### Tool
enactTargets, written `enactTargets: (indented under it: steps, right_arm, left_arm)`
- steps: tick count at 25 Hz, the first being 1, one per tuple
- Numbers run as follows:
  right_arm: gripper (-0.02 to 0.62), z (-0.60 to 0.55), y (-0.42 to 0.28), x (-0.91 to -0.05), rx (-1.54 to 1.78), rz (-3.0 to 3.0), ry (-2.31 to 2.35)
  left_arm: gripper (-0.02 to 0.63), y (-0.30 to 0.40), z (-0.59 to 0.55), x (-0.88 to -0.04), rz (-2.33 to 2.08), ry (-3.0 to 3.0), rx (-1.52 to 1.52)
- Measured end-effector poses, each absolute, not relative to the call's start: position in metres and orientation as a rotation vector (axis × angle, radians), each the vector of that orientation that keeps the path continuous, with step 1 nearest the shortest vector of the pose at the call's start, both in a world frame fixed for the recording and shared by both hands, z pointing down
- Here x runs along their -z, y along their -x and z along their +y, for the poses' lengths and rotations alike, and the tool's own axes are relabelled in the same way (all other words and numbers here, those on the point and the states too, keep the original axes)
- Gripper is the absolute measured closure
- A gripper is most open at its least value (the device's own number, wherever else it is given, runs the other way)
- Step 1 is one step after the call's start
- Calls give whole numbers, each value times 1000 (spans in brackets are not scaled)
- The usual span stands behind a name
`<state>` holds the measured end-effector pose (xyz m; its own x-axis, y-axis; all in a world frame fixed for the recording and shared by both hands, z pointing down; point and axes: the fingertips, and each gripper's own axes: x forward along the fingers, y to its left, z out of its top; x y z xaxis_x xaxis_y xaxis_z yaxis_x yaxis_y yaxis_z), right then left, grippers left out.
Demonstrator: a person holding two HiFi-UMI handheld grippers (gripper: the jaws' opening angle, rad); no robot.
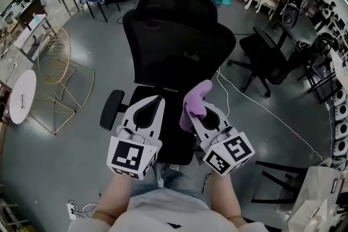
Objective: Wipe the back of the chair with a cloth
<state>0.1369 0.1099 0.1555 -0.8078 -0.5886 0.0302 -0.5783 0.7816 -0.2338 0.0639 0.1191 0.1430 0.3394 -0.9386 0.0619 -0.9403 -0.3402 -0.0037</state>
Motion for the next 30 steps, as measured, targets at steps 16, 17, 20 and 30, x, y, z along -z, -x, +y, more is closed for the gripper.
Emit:
enactTargets:
  steps: [16, 17, 20, 30]
  right_arm:
    - [522, 35, -80, -160, 384, 2899, 1069]
    - [522, 30, -76, -160, 386, 2897, 1074]
    - [522, 12, -64, -159, 389, 2893, 1089]
    - [522, -27, -41, -158, 377, 2872, 1171]
  left_arm:
    - [597, -7, 38, -146, -1687, -2592, -91]
    - [597, -2, 32, -145, -1683, -2594, -94]
    - [597, 10, 15, -145, -1671, -2602, -104]
    - [597, 27, -24, -143, -1573, -2664, -102]
